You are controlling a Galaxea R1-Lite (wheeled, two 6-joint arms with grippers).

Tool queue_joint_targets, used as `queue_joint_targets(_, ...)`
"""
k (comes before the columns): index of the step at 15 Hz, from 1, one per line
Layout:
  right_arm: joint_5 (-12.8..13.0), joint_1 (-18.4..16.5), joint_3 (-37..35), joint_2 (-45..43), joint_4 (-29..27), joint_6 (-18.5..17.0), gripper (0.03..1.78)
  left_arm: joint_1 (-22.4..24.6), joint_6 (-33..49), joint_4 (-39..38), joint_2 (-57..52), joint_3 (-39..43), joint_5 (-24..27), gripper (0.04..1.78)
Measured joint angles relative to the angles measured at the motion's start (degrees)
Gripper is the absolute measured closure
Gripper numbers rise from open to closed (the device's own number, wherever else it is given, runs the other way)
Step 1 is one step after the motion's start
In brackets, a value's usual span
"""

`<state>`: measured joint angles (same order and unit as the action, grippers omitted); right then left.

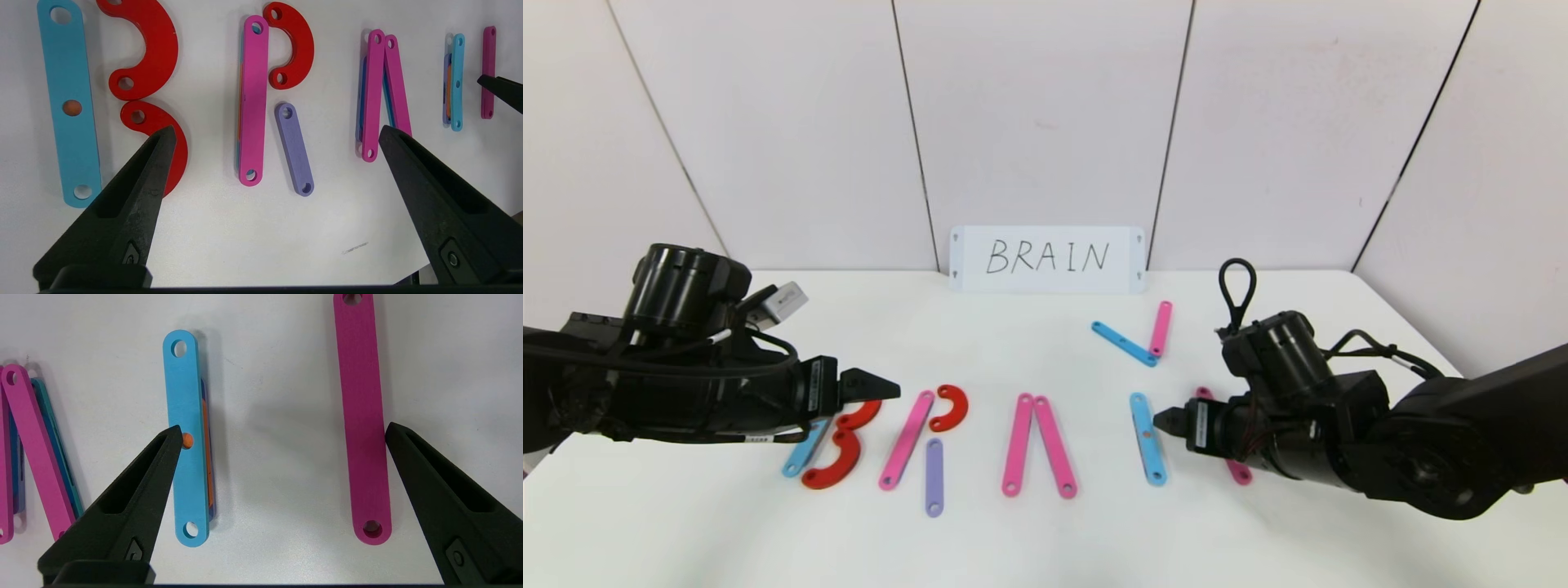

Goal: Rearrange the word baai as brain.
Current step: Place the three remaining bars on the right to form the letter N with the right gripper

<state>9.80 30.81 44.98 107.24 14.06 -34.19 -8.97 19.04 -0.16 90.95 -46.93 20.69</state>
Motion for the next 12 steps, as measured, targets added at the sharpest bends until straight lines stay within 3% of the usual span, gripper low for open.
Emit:
queue_joint_targets(7,0.6,0.0,0.8,-0.2,0.0,1.1,0.08,0.0,0.0,0.0,0.0,0.0,0.0,0.08)
queue_joint_targets(12,0.3,-0.7,8.7,0.3,-0.9,10.5,0.08,0.0,0.0,0.0,0.0,0.0,-0.1,0.08)
